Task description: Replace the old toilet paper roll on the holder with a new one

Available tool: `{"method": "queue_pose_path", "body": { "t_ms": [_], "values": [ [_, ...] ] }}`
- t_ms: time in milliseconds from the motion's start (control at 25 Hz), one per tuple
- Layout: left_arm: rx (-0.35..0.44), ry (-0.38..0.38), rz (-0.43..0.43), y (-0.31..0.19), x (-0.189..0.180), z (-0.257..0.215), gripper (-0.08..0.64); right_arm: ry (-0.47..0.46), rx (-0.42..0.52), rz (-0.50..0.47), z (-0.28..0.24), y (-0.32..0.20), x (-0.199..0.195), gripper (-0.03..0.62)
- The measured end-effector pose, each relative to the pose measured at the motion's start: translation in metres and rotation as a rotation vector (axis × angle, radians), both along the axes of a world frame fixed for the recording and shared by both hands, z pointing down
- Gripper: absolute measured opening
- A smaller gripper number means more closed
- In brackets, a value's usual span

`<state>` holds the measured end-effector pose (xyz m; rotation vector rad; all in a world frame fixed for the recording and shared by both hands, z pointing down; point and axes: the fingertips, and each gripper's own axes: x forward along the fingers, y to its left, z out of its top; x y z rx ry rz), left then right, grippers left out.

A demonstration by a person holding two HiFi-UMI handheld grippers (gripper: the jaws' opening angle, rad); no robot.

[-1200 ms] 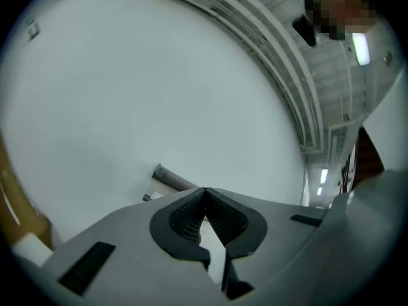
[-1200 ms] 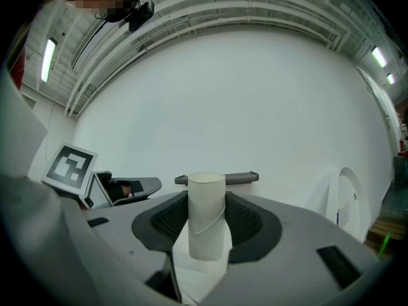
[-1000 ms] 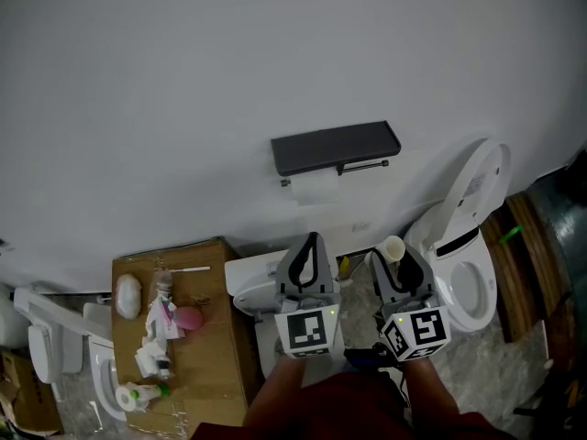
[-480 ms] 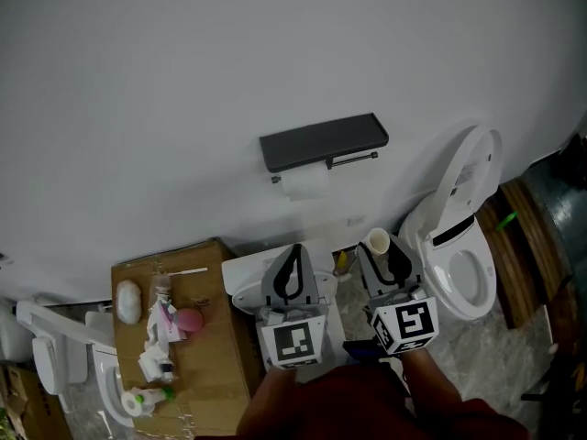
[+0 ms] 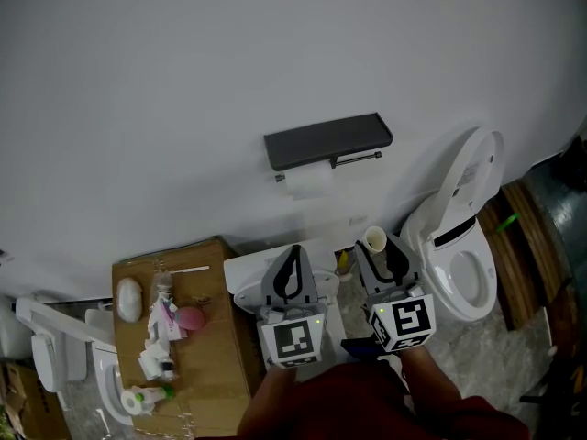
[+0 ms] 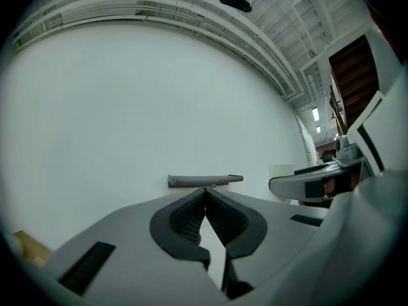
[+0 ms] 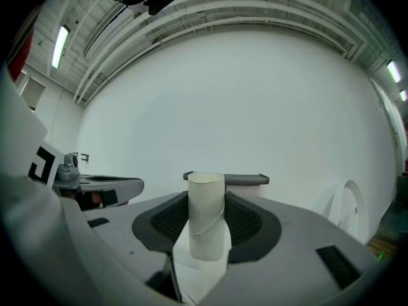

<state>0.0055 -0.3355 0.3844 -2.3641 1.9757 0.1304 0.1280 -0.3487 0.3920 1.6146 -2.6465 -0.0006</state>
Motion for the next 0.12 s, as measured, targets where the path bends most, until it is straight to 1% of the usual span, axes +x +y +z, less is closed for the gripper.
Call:
{"method": "queue_pose_path", "body": {
  "t_ms": [120],
  "values": [
    [-0.026,-0.004,-0.002,-0.0035,-0.0045,0.0080,0.017,0.006,-0.010,0.005,0.0034,-0.0038,-0.0008,0.183]
  ]
}}
